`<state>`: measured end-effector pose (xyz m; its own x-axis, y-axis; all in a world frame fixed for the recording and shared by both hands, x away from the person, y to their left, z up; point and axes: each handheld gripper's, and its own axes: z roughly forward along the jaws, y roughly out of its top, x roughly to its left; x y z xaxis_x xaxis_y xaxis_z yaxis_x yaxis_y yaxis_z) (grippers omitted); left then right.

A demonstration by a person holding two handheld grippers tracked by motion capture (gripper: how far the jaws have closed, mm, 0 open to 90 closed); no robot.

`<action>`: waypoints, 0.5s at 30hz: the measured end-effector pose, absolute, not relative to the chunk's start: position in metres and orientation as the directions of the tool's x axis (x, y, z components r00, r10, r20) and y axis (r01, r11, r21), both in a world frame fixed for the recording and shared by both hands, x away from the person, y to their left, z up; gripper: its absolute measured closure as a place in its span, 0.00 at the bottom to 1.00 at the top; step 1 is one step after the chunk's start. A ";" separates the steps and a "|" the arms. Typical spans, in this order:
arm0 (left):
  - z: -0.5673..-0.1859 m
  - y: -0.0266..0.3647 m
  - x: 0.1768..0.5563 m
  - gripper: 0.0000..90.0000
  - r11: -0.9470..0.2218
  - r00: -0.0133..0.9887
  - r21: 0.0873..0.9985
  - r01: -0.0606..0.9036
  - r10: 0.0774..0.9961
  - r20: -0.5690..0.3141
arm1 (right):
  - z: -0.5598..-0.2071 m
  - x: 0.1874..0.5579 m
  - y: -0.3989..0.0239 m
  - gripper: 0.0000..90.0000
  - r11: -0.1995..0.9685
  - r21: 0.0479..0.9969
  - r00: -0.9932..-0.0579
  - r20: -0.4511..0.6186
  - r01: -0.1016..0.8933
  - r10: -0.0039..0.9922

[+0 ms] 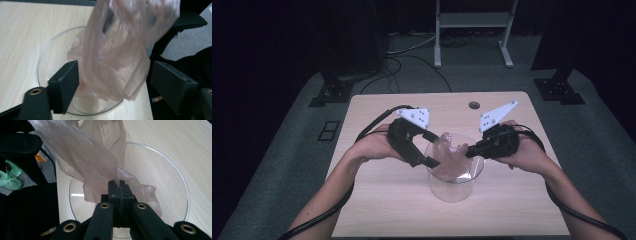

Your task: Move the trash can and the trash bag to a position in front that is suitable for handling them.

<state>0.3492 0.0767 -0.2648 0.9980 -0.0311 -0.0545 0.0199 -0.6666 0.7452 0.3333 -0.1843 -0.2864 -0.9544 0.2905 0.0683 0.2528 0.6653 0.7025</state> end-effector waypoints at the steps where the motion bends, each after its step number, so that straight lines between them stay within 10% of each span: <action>1: -0.265 0.076 0.349 0.26 -0.663 0.998 0.749 0.015 -0.033 -0.049 | -0.286 0.334 -0.183 1.00 0.665 0.703 -0.954 0.069 0.254 0.291; 9: -0.268 0.072 0.354 0.85 -0.661 1.000 0.751 -0.002 -0.024 -0.018 | -0.286 0.335 -0.187 1.00 0.663 0.700 -0.951 0.075 0.265 0.301; 15: -0.266 0.083 0.363 0.97 -0.646 0.999 0.763 0.027 0.035 -0.007 | -0.287 0.334 -0.208 1.00 0.659 0.690 -0.936 0.077 0.298 0.343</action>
